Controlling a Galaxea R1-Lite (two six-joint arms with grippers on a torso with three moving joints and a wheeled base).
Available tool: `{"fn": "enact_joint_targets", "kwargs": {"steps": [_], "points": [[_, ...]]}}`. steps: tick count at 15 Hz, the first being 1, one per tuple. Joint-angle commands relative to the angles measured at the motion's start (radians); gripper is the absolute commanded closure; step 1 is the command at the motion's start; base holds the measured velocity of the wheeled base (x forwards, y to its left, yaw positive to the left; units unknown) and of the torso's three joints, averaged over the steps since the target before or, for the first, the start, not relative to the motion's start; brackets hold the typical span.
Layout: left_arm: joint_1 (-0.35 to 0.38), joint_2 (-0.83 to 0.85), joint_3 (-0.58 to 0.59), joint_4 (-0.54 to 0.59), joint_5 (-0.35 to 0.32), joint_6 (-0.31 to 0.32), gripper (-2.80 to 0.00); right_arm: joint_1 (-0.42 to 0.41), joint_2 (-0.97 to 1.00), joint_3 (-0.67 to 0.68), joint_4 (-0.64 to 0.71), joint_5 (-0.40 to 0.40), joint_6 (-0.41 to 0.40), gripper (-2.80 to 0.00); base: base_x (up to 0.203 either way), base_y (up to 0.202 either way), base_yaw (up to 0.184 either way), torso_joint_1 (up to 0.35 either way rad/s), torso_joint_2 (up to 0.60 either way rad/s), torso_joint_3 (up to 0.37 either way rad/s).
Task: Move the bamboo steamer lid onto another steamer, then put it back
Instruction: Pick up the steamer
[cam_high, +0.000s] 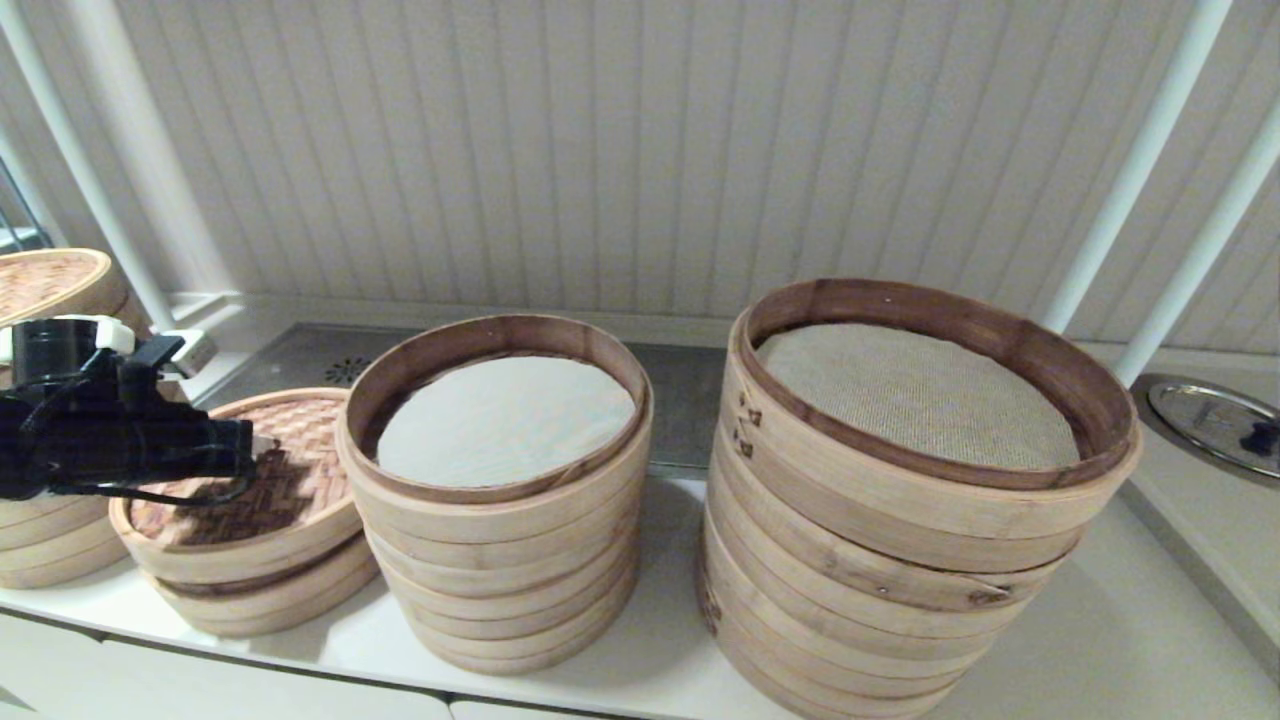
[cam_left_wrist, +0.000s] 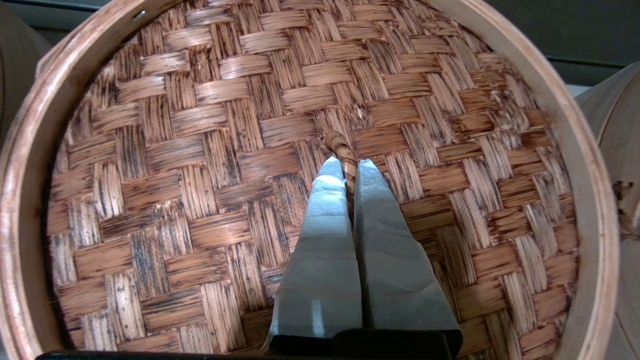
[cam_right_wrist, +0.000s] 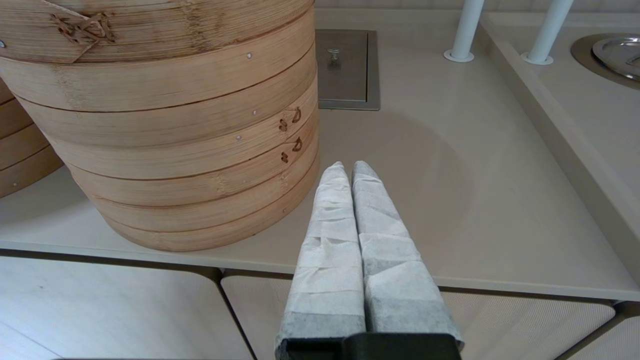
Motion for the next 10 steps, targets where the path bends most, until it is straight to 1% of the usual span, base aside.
{"fn": "enact_joint_targets", "kwargs": {"steps": [1,10], "points": [[0.001,-0.016,-0.002,-0.002,-0.001,-0.006,0.00,0.000,0.000,0.003,0.000,0.000,0.000,0.00,0.000,0.000,0.000,0.000,0.00,0.000],[0.002,-0.046,0.009,-0.001,-0.001,-0.030,0.00,0.000,0.000,0.003,0.000,0.000,0.000,0.00,0.000,0.000,0.000,0.000,0.00,0.000]]}}
